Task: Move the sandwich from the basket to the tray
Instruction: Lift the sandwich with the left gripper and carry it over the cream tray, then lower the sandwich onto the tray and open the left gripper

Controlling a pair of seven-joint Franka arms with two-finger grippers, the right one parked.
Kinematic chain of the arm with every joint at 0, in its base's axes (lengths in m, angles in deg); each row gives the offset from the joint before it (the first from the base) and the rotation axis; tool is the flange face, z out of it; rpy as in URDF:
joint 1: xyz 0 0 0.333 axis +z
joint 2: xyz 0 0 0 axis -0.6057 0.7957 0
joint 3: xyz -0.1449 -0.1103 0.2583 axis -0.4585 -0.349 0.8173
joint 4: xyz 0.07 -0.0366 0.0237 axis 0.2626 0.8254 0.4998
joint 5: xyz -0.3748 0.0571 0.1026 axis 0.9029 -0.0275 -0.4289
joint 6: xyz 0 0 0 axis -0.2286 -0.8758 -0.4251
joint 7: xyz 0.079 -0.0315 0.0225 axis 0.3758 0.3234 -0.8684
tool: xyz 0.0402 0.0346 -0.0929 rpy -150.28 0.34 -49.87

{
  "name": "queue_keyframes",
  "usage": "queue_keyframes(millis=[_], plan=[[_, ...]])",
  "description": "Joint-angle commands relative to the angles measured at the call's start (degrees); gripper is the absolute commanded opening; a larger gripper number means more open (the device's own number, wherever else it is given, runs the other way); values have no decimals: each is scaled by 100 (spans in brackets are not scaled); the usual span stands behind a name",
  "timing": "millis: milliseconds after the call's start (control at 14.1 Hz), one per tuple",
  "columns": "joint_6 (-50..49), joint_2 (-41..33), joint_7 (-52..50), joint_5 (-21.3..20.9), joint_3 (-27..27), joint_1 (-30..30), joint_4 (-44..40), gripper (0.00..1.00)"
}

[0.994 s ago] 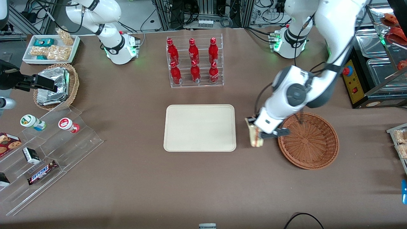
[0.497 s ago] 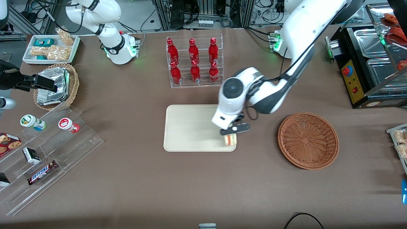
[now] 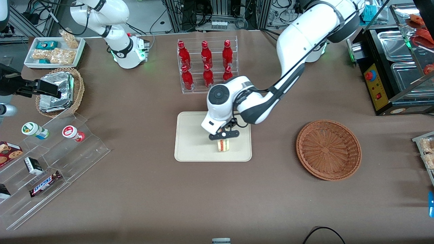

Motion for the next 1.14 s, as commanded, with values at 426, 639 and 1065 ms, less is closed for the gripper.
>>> queue_keyframes(millis=[426, 639, 1065], plan=[[-74, 612, -65, -400, 53, -405, -574, 62], [-73, 587, -92, -409, 62, -397, -626, 100], [-179, 166, -65, -418, 97, -318, -838, 100]])
